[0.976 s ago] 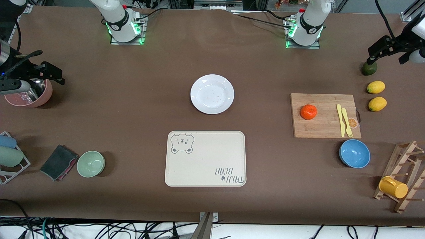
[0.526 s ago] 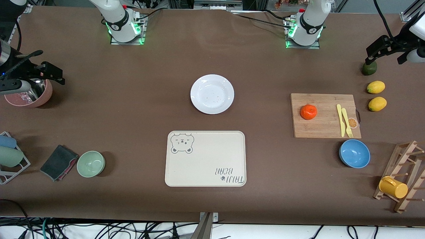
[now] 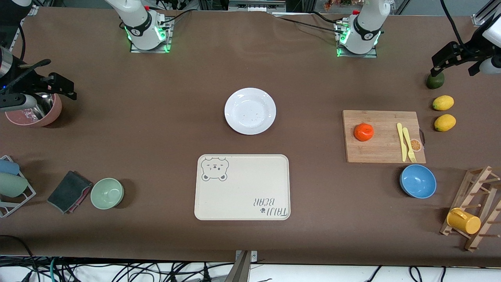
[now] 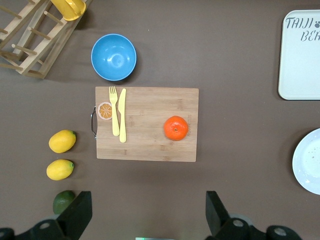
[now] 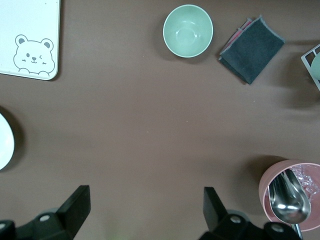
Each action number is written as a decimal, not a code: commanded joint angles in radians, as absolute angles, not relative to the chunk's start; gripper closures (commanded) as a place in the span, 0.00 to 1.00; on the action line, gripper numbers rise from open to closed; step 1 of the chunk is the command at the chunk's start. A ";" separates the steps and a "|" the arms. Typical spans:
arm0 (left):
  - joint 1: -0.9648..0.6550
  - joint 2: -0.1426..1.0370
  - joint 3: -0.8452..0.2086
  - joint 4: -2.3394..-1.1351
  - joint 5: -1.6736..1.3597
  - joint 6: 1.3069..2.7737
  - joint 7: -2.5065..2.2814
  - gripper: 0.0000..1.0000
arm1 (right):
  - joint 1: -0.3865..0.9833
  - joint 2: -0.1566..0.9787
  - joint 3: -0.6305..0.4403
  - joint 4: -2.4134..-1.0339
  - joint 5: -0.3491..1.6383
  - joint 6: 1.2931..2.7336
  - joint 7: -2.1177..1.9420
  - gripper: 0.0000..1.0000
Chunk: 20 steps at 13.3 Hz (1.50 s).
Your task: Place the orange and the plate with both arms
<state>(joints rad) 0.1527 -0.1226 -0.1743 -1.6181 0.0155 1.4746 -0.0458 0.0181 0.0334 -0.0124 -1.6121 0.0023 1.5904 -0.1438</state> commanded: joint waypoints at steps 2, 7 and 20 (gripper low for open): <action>0.161 -0.115 -0.183 -1.589 0.018 1.448 -0.035 0.00 | 0.012 0.026 -0.002 -1.609 -0.002 1.582 -0.132 0.00; 0.158 -0.114 -0.183 -1.588 0.018 1.448 -0.034 0.00 | 0.012 0.026 -0.002 -1.609 -0.006 1.580 -0.132 0.00; 0.017 -0.045 -0.064 -1.661 0.026 1.563 -0.020 0.00 | 0.014 0.025 0.000 -1.609 -0.006 1.575 -0.132 0.00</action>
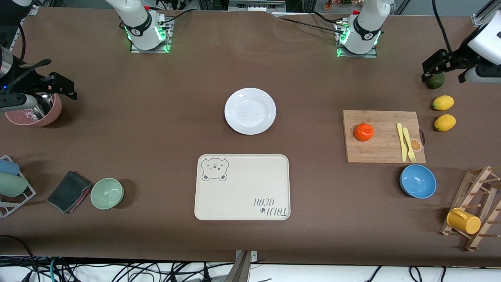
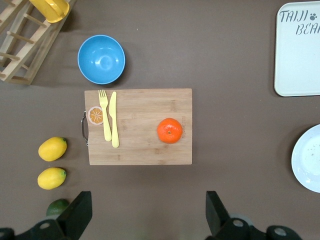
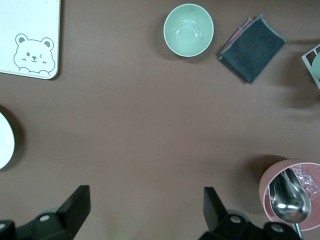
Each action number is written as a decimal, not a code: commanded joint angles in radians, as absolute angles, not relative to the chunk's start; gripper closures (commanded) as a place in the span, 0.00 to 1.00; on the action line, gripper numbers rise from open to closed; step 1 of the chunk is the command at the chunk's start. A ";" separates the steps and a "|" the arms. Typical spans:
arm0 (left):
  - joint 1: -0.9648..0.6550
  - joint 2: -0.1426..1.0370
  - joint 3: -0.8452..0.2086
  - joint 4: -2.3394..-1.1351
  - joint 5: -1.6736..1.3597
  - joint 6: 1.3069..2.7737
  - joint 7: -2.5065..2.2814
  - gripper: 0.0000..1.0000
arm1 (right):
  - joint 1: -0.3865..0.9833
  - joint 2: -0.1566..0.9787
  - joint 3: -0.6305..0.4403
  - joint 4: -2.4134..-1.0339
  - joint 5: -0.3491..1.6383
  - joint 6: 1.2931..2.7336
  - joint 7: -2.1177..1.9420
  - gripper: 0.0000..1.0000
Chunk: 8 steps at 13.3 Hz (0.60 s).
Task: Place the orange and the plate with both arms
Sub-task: 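Move the left gripper over the orange on the cutting board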
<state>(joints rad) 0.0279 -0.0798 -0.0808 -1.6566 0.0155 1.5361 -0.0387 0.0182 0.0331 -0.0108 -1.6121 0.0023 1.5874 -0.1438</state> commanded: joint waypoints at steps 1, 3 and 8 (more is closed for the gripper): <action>0.017 -0.026 -0.063 -1.660 0.026 1.572 -0.020 0.00 | 0.014 0.025 0.000 -1.609 -0.006 1.575 -0.132 0.00; 0.018 0.003 -0.063 -1.675 0.025 1.609 -0.020 0.00 | 0.014 0.025 0.000 -1.609 -0.006 1.575 -0.133 0.00; 0.015 0.000 -0.063 -1.932 0.023 1.900 -0.023 0.00 | 0.014 0.025 0.000 -1.609 -0.005 1.574 -0.132 0.00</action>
<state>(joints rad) 0.0254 0.0231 -0.0708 -1.8344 0.0155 1.8093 -0.0381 0.0182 0.0330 -0.0090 -1.6120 0.0023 1.5864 -0.1438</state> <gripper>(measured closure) 0.000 0.000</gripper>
